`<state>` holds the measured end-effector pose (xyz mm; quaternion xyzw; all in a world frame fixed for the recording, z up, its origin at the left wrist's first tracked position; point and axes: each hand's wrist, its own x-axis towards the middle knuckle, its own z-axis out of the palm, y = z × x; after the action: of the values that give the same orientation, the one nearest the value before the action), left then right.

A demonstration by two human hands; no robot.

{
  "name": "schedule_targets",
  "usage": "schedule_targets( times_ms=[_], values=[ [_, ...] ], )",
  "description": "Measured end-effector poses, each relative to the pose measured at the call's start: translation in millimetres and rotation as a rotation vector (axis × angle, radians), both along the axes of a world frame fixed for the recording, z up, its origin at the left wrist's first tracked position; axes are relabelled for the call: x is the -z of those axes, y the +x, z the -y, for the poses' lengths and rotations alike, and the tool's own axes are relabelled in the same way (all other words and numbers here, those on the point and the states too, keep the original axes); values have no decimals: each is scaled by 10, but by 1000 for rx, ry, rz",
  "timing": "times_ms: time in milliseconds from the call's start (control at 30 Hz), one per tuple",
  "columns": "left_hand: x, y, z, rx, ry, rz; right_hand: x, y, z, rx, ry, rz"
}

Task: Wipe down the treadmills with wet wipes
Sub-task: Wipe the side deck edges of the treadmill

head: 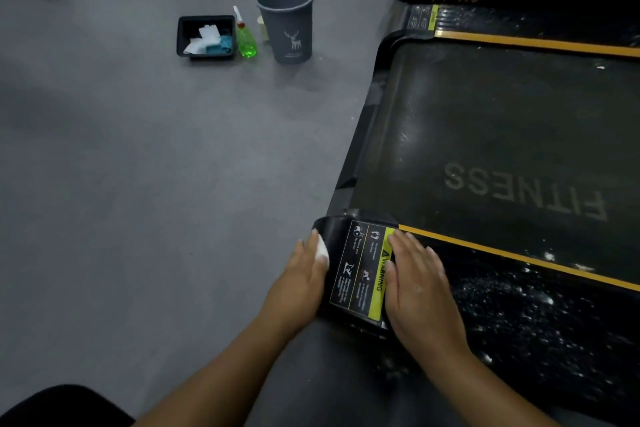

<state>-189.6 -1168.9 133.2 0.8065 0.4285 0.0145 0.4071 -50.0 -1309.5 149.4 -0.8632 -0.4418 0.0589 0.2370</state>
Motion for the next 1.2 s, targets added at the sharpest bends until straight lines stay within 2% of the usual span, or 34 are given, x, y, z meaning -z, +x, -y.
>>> schedule_targets(
  times_ms=[33,67,133,200,267,367,433,500,567,633,767,867,933,1033,1133,1200],
  values=[
    [12,139,-85,-22,-23,-1,-8,0,2,6,12,0],
    [-10,283,-92,8,38,-29,-9,6,-5,10,29,-3],
    [-50,384,151,168,324,-95,-6,12,-5,17,81,-26],
    [-81,153,473,366,506,-35,2,12,4,30,144,-74],
    [-52,-182,618,511,556,25,-16,10,22,54,189,-119],
    [-72,-160,388,529,552,13,-50,-17,39,63,229,-138],
    [-142,132,221,497,424,-34,-37,-11,32,73,232,-149],
    [-189,368,208,568,464,-79,-20,5,41,77,248,-163],
    [-206,473,277,660,529,-17,-24,31,42,91,277,-205],
    [-222,460,278,700,483,84,-47,34,39,94,308,-215],
    [-385,292,54,444,260,203,-58,35,34,78,299,-105],
    [-277,163,-46,292,224,124,-30,-2,2,-91,126,183],
    [-188,144,-27,265,175,74,-25,-73,-140,-164,-16,270],
    [-104,109,16,314,172,80,-12,-239,-240,-196,-152,245],
    [-115,67,-19,326,177,85,26,-246,25,-279,-192,255],
    [-103,66,-10,334,209,95,-41,-86,103,-232,-241,236]
  ],
)
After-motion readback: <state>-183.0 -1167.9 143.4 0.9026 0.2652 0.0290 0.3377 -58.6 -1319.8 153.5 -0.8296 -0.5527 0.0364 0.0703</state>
